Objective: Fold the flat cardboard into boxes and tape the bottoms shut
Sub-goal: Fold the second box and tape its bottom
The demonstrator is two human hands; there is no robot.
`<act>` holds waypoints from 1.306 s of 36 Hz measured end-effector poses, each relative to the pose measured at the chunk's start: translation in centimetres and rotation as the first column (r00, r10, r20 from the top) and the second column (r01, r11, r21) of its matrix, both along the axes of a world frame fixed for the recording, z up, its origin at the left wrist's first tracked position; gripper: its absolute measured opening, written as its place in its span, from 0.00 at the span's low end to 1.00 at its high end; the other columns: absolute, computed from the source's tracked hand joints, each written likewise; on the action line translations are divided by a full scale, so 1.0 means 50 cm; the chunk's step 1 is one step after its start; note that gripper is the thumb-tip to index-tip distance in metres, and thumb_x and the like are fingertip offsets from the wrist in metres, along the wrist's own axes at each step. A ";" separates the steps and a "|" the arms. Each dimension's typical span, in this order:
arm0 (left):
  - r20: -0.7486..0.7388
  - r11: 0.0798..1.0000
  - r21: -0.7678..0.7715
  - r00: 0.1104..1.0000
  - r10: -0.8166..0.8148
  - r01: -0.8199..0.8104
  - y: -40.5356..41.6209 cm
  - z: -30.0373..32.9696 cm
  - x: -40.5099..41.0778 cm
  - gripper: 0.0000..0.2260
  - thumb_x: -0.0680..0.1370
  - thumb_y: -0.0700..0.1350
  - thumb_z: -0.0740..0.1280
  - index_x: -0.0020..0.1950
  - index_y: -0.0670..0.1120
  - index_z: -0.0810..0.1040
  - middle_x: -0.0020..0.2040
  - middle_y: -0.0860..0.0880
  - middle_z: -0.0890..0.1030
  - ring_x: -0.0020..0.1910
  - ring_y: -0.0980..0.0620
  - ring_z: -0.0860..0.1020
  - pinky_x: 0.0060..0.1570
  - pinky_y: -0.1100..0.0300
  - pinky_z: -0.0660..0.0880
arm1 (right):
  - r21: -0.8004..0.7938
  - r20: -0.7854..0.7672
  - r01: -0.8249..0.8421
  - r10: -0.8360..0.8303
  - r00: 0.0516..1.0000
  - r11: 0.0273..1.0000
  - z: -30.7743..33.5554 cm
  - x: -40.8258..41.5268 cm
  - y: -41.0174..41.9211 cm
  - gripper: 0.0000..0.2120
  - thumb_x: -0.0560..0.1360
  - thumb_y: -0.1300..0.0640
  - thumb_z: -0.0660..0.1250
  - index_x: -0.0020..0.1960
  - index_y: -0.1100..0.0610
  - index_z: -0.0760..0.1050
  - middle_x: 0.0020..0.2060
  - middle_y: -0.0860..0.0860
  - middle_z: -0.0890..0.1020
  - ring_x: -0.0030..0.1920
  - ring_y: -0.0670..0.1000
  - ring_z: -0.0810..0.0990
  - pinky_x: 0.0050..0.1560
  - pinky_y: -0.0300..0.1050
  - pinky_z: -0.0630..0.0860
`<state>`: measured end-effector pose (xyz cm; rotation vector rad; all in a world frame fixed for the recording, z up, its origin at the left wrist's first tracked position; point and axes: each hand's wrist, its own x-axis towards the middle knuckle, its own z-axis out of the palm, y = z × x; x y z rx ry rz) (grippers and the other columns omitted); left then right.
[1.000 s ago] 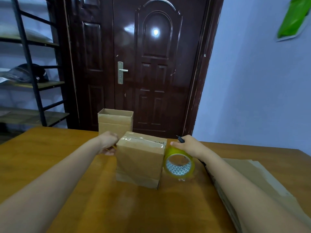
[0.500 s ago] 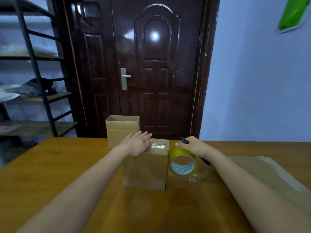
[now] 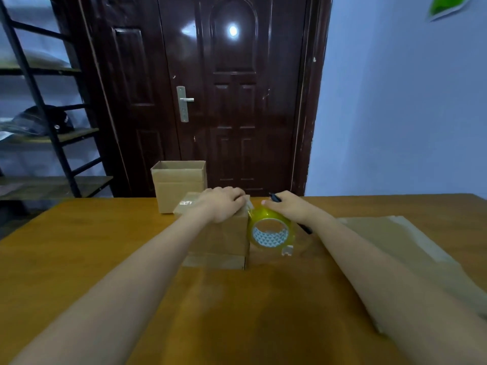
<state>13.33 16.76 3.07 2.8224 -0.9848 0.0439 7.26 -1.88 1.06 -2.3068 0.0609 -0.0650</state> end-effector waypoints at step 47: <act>-0.041 0.999 -0.029 0.999 0.035 -0.036 -0.002 -0.003 0.000 0.20 0.82 0.60 0.48 0.72 0.59 0.65 0.72 0.50 0.68 0.71 0.46 0.64 0.67 0.49 0.58 | 0.582 0.504 -0.227 -0.127 0.854 0.781 -0.053 -0.110 0.126 0.06 0.80 0.67 0.58 0.52 0.58 0.68 0.45 0.58 0.80 0.33 0.50 0.78 0.34 0.44 0.80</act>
